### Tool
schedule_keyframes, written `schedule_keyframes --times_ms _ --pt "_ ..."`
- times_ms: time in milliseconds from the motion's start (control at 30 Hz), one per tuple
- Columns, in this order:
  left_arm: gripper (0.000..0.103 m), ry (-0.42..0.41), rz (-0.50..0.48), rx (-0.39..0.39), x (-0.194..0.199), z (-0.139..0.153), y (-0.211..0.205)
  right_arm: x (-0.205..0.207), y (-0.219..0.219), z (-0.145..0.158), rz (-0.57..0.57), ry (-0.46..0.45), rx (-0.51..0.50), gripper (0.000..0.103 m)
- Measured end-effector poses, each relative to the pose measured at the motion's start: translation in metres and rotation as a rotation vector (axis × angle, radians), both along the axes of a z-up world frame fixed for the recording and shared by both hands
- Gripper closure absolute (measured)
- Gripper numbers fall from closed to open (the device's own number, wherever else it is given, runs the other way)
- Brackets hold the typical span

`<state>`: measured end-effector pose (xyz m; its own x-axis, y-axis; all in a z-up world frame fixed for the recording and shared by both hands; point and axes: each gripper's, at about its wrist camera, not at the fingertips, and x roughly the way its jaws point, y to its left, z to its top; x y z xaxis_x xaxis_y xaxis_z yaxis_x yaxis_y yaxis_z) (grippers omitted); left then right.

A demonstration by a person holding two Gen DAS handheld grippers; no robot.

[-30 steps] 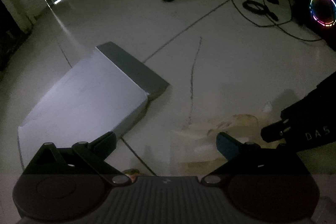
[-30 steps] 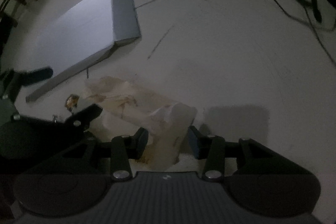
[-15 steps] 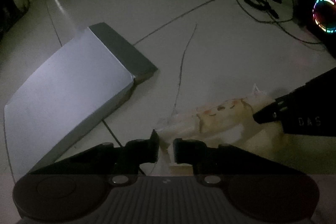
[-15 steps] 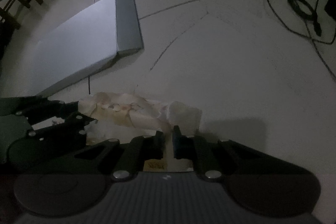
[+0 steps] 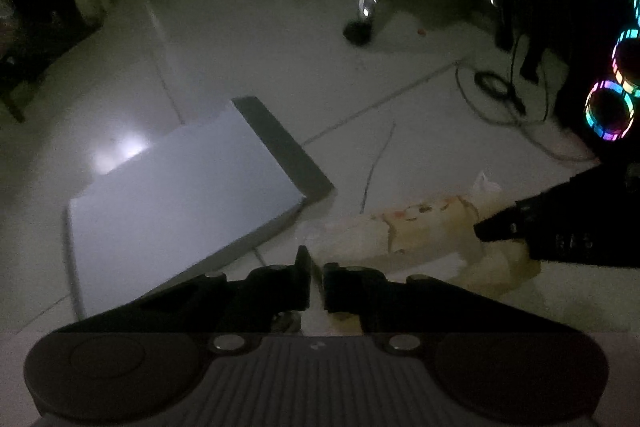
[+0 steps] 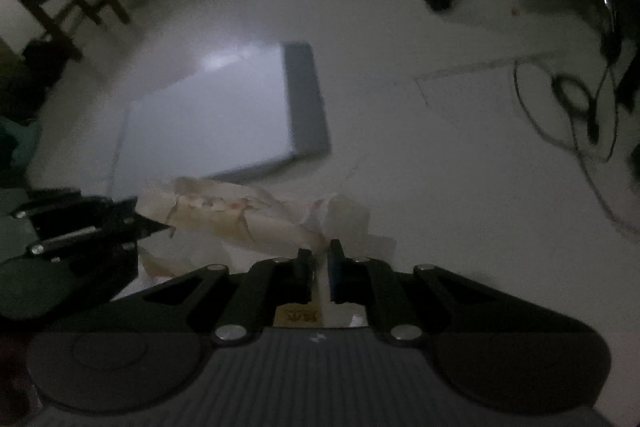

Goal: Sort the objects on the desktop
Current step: 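Carry the paper with the right gripper over the white tray and lower it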

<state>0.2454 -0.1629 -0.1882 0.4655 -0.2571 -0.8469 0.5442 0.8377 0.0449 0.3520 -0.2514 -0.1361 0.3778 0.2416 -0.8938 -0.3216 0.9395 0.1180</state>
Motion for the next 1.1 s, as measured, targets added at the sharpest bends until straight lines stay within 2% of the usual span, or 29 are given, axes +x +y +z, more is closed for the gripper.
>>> schedule_keyframes --times_ms 200,300,400,600,767,1100 --pt "0.098 -0.043 0.087 -0.032 -0.046 0.061 0.051 -0.054 0.027 0.056 0.100 -0.048 0.034 0.095" --pt "0.099 -0.024 0.149 -0.035 -0.070 0.073 0.078 -0.085 0.047 0.063 0.168 -0.034 0.038 0.095" --pt "0.098 0.004 0.212 -0.040 -0.092 0.072 0.102 -0.113 0.059 0.057 0.219 0.004 0.036 0.095" --pt "0.098 0.092 0.330 -0.059 -0.138 0.039 0.139 -0.155 0.072 0.020 0.262 0.104 0.007 0.095" --pt "0.099 0.177 0.405 -0.108 -0.162 -0.003 0.156 -0.174 0.077 -0.010 0.279 0.130 -0.048 0.095" --pt "0.099 0.190 0.451 -0.097 -0.162 -0.074 0.164 -0.177 0.080 -0.082 0.296 0.156 -0.098 0.095"
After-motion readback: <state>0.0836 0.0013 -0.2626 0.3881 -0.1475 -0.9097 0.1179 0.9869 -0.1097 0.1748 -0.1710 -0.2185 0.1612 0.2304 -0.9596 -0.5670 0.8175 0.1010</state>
